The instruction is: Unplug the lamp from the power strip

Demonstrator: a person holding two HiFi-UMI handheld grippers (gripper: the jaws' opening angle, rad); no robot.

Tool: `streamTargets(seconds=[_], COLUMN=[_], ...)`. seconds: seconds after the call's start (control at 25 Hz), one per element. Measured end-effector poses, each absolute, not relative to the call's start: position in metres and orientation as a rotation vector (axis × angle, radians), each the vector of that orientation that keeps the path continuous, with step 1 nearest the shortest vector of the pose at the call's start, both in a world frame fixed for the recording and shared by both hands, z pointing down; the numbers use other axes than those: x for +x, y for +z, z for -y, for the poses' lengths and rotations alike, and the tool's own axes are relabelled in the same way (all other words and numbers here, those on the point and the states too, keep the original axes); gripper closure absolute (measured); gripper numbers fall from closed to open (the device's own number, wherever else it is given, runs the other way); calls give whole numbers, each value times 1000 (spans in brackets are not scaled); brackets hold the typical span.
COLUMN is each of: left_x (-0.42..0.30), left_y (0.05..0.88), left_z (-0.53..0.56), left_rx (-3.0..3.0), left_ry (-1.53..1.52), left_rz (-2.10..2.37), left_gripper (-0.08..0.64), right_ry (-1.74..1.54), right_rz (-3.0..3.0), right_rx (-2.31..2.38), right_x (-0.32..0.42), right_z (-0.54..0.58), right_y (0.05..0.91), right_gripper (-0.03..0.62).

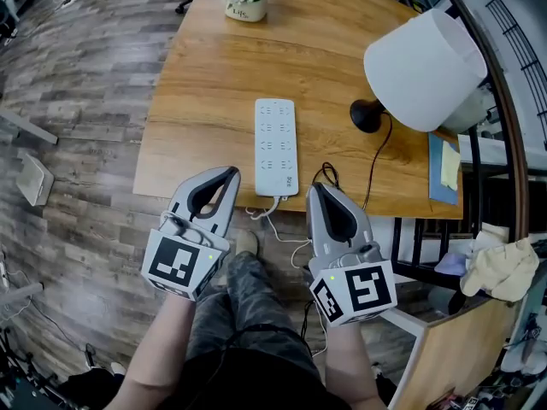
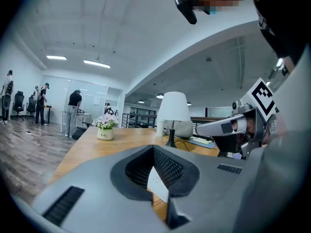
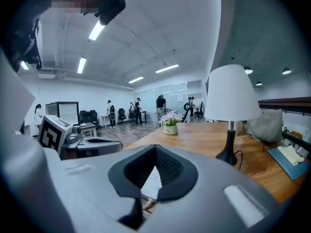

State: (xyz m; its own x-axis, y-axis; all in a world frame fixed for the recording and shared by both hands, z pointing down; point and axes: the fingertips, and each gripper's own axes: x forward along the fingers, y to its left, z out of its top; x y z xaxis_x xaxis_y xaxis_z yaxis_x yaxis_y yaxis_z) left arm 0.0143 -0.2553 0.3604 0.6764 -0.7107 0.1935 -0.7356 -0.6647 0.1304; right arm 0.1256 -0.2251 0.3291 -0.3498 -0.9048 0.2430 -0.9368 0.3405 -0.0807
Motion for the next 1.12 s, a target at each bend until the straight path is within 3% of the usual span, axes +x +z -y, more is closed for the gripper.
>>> streamTargets(seconds=[1.12], left_x=[-33], left_y=[284], left_z=[186], left_rx=[2751], left_ry=[-12], left_rz=[1228], left_gripper=[565], right_ry=[101], right_rz=[2506], right_rx=[1737], right_x=[85], right_z=[153], right_y=[262], right_gripper=[584])
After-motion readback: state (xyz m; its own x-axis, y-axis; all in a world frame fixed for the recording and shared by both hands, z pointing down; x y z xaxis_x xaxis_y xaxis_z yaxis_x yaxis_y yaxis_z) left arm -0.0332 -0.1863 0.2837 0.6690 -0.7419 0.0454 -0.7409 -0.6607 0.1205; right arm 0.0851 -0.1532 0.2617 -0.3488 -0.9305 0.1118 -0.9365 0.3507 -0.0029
